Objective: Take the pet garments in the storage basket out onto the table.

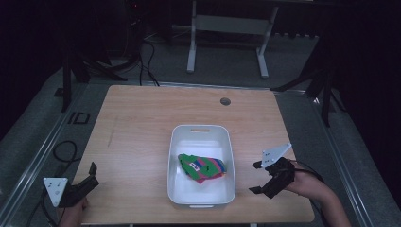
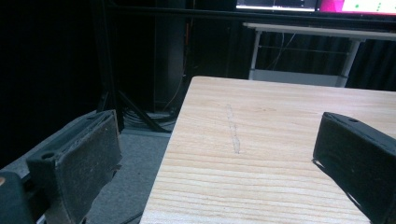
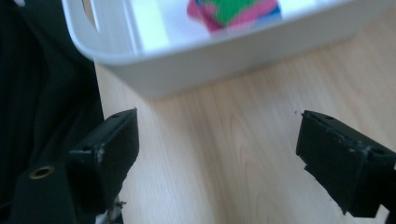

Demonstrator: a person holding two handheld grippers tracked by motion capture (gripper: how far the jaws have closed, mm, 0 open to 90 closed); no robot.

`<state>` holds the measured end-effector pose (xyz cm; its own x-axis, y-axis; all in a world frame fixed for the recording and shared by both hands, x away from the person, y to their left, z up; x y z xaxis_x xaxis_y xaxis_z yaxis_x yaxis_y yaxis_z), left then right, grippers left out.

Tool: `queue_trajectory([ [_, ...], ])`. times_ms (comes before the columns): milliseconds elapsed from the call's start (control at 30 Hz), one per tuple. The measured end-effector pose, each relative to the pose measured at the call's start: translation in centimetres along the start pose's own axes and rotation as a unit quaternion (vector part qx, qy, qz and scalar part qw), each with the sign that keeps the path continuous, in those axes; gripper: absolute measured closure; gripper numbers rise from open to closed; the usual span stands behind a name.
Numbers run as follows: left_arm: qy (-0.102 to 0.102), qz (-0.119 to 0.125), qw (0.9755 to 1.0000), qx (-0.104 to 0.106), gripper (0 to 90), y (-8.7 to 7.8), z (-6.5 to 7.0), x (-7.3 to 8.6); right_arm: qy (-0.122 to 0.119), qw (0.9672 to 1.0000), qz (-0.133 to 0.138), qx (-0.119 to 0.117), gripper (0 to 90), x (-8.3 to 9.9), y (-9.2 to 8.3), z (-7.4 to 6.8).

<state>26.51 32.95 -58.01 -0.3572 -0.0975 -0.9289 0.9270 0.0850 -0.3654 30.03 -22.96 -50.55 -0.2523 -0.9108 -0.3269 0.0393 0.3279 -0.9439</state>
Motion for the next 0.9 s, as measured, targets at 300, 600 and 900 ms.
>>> queue_trajectory([
  [300,0.000,0.000,1.0000,0.001,1.4,0.0,0.0,0.0,-0.025,0.9995,0.011,0.012,12.6,-3.3,-0.5,-0.1],
  [600,-0.001,-0.001,1.0000,0.002,1.4,0.0,0.0,0.0,-0.053,0.9985,-0.004,0.015,13.0,-6.0,0.2,-0.4],
  [900,-0.002,0.000,1.0000,0.004,1.4,0.0,0.0,0.0,-0.087,0.9954,-0.039,0.007,13.1,-9.3,2.3,-0.7],
])
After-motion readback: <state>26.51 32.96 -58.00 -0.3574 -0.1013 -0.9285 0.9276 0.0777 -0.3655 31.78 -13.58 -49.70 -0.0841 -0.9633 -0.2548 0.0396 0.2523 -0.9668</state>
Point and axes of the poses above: each handheld gripper's, and its own axes: y roughly forward along the jaws, x roughly out of its underside, z roughly to its right, the point moved 7 cm from there along y, roughly forward along the jaws, and after that the axes turned 15 degrees about -z, right-handed, at the moved point
